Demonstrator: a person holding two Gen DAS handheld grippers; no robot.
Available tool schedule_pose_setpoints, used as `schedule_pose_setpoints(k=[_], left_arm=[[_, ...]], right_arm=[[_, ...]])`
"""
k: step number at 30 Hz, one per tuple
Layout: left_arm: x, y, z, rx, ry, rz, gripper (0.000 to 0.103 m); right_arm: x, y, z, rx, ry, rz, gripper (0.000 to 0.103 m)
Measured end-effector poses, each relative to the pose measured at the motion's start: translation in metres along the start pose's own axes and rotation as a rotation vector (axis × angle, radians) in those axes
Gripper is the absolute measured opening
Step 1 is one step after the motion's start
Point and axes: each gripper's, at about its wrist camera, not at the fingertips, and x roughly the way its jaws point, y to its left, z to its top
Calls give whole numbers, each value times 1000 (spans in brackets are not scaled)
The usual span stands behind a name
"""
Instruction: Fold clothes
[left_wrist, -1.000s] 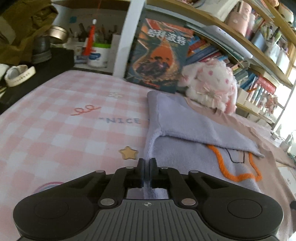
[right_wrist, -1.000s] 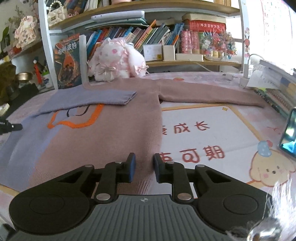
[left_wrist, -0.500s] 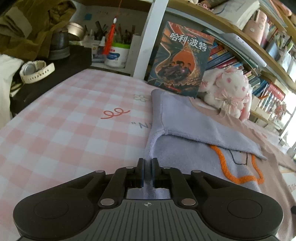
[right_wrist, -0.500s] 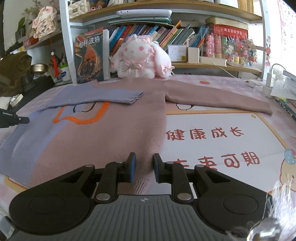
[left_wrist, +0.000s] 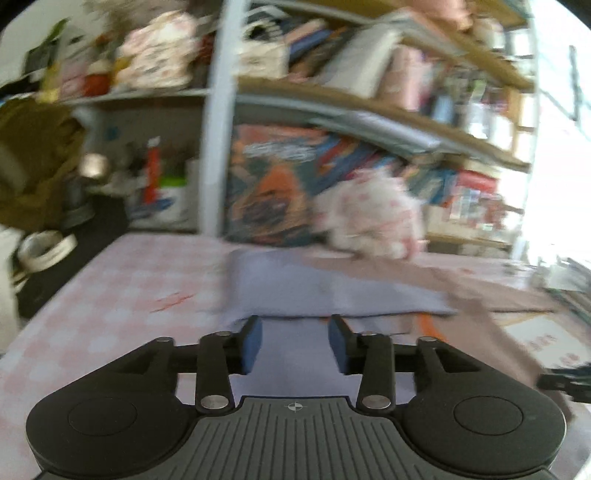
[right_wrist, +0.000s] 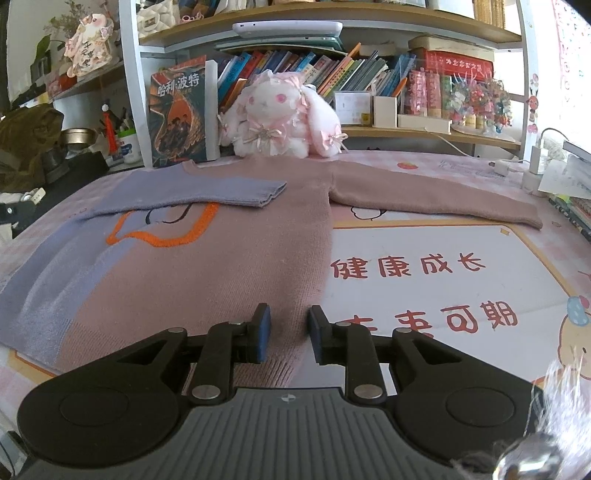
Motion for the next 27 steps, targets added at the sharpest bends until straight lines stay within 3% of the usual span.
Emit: schedule_pose_setpoints(k=[5,8,18,23,27], left_arm=[[19,-45,-4,139,3,-118,62],[38,-63,-9,196,45,-156,63],[56,-72,-16,183,39,-184,64],[59,-83,-21,248,47,-199,65],[63,-91,-22,292,65,-202,75]], right_arm=[[-3,-2,0,2,-7,-12,39],[-6,-7,2,13,-17,-24,43],[0,-64,34,76,-42,-123,56],[22,-101,61,16,-19,-232,67],[46,-129,79,2,25,-290,68]])
